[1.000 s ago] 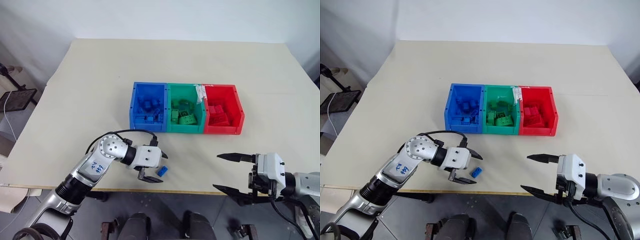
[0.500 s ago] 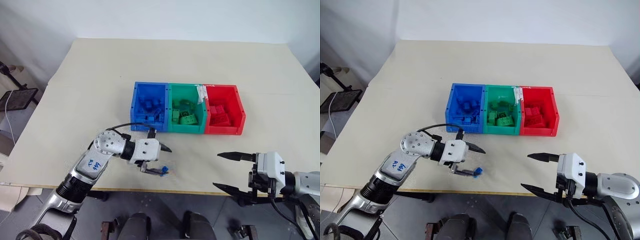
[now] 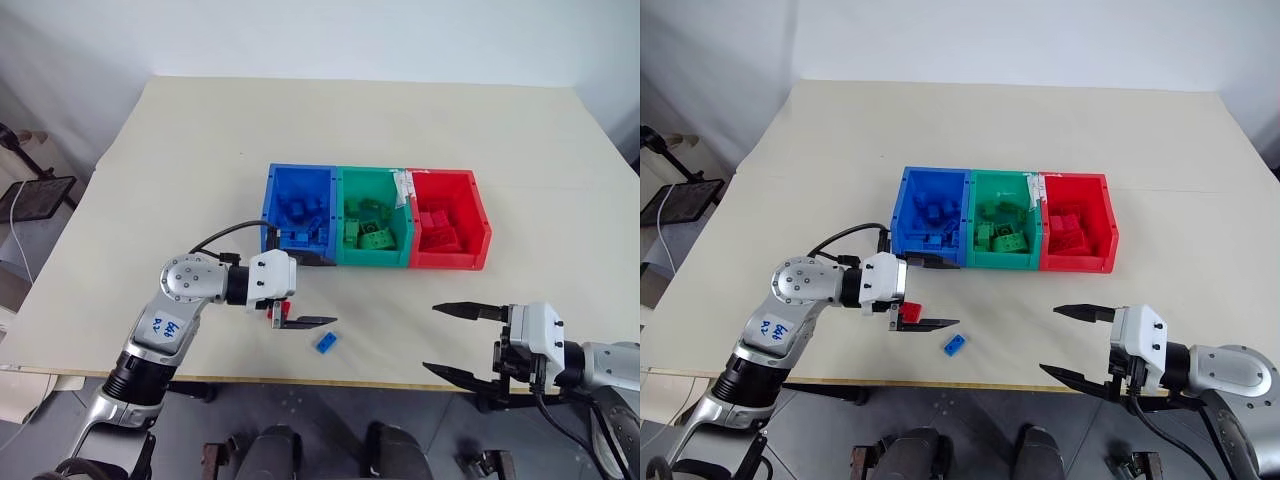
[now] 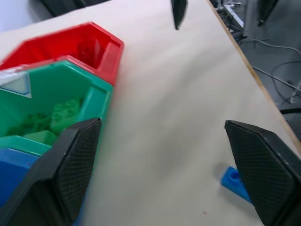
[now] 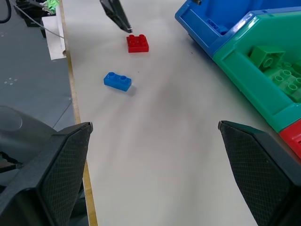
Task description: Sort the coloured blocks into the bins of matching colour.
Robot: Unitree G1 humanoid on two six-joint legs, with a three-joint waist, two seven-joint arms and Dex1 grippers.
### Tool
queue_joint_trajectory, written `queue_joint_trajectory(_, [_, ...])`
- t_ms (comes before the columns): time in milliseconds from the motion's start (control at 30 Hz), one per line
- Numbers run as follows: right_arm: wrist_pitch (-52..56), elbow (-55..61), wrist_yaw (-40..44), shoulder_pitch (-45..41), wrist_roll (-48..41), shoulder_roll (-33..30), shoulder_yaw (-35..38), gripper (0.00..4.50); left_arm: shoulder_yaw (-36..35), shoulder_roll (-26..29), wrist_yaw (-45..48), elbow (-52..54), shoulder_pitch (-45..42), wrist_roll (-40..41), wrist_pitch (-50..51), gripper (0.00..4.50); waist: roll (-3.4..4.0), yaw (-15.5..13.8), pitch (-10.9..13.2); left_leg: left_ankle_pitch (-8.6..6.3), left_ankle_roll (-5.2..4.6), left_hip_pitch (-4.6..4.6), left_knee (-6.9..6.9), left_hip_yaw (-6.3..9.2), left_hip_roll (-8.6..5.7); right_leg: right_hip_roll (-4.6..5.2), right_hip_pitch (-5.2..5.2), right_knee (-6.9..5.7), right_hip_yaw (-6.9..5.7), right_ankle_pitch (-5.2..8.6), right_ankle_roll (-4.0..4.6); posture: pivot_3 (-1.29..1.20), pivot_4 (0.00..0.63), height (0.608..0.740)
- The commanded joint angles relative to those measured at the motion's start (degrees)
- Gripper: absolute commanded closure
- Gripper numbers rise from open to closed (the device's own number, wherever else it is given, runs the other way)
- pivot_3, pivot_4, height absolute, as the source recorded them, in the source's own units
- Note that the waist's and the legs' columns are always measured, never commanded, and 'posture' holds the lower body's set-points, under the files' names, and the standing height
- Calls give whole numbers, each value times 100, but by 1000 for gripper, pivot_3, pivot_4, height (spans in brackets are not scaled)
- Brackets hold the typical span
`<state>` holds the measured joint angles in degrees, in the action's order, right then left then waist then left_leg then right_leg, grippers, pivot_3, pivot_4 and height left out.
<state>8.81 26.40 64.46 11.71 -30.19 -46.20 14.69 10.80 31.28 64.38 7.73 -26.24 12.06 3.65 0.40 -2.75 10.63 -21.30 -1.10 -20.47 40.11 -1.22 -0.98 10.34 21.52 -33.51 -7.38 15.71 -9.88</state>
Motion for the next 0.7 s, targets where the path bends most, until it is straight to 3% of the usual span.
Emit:
queue_joint_trajectory(33, [-100, 36, 17, -17, -24, 10, 37, 0, 97, 160, 234, -6, 9, -49, -349, 1281, 0, 0, 0, 0, 0, 0, 0, 0, 0, 0, 0, 0, 0, 0, 0, 0, 150, 740])
queue_joint_trajectory(367, [25, 247, 23, 275, -131, -60, 190, 0, 884, 448, 640, 182, -29, -599, -311, 4451, 1, -5, 0, 0, 0, 0, -1, -1, 0, 0, 0, 0, 0, 0, 0, 0, 150, 740])
queue_joint_trajectory(433, [43, 303, 13, 335, -153, -71, 213, 0, 959, 435, 585, 213, -27, -656, -197, 4451, 0, -8, 0, 0, 0, -1, 0, -1, -1, 0, 0, 0, 0, 0, 0, 0, 150, 740])
queue_joint_trajectory(533, [90, 394, -13, 403, -181, -77, 228, 0, 973, 289, 346, 159, -69, -712, 69, 3868, 0, -11, 0, 0, 0, -1, 0, -2, 0, -1, 0, 0, 1, 0, 0, 0, 150, 740])
queue_joint_trajectory(700, [149, 502, -34, 510, -195, -66, 297, 0, 973, 288, 355, 150, -50, -753, -185, 2288, 0, -12, 0, 0, 0, -1, 0, -2, 1, -1, 0, 0, 1, 0, 0, 0, 150, 740])
